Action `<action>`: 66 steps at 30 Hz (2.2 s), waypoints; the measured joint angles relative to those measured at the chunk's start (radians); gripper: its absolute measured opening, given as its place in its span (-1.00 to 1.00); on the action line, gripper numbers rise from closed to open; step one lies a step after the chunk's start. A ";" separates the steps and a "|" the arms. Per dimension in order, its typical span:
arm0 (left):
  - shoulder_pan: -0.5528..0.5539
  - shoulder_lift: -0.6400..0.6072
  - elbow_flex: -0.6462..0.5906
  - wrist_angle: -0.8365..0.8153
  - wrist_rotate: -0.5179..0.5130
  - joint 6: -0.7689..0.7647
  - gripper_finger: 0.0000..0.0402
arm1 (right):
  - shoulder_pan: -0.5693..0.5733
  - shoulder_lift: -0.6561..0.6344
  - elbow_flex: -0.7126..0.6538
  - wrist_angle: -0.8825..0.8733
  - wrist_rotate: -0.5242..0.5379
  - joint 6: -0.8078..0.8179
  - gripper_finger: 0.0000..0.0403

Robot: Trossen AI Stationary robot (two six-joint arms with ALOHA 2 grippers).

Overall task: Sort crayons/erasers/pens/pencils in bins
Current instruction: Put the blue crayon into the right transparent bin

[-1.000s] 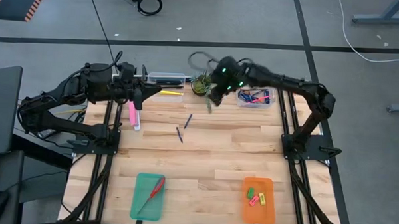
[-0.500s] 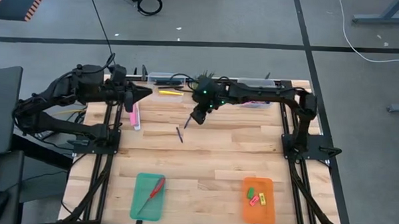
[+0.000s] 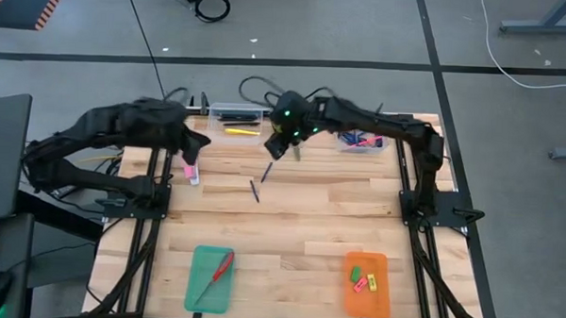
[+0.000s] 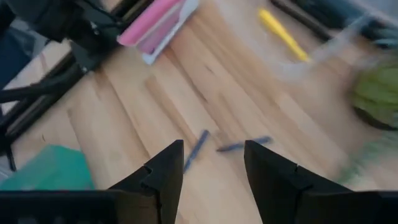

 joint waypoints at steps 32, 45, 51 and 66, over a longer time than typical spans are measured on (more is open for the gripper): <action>0.051 0.944 -0.002 0.189 0.127 -0.095 0.17 | -0.022 -0.484 0.219 -0.584 0.271 -0.064 -0.13; 0.055 1.005 0.066 0.226 0.102 -0.130 0.15 | -0.102 -0.454 0.218 -0.620 0.238 -0.208 -0.13; 0.070 1.068 0.076 0.185 0.093 -0.106 0.15 | -0.110 -0.449 0.218 -0.618 0.238 -0.193 -0.13; 0.063 1.097 0.076 0.244 0.100 -0.075 -0.12 | -0.109 -0.449 0.218 -0.611 0.238 -0.157 -0.13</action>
